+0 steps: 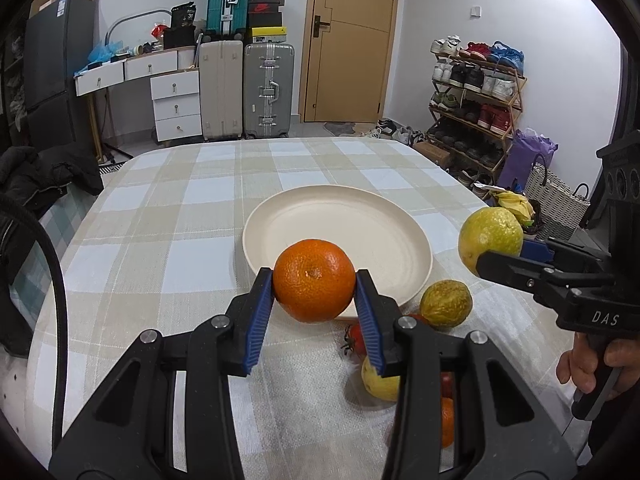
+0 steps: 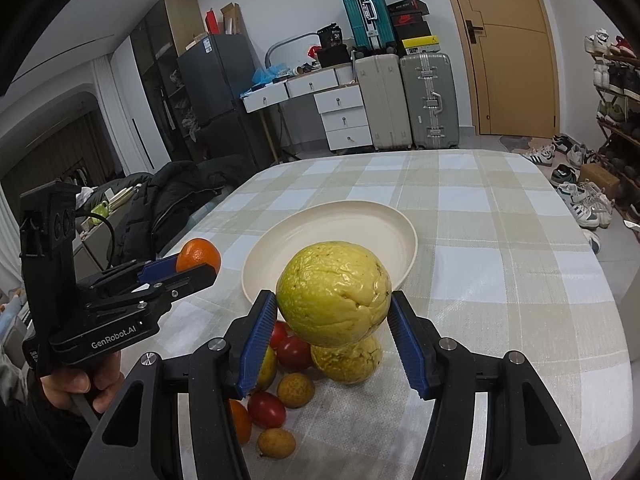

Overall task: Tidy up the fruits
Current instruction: 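Carry the orange and yellow fruit over the cream plate with both tools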

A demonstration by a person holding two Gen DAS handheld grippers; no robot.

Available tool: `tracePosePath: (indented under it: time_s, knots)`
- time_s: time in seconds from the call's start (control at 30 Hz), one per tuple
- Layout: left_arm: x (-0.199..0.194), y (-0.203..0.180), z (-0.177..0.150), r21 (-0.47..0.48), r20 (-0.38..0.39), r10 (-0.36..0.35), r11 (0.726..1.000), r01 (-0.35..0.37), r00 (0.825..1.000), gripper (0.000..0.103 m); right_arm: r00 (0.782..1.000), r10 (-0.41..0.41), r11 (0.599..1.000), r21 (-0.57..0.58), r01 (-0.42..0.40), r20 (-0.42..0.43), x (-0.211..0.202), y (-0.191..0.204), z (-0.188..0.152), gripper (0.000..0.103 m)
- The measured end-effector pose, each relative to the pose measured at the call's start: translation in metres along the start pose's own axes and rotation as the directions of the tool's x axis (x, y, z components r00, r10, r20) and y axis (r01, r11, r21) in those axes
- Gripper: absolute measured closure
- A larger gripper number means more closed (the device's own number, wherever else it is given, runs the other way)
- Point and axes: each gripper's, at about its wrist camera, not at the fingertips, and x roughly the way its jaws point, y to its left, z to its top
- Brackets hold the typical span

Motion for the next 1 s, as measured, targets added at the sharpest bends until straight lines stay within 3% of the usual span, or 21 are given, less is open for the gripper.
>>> tracePosePath:
  time_s: [1.0]
  knots:
    - [0.084,0.004,0.013,-0.011,-0.103,0.023,1.0,-0.024,0.994,0.065,0.993,-0.029,0.999,0.014,0.031,-0.113,0.064,-0.008,0.022,0.045]
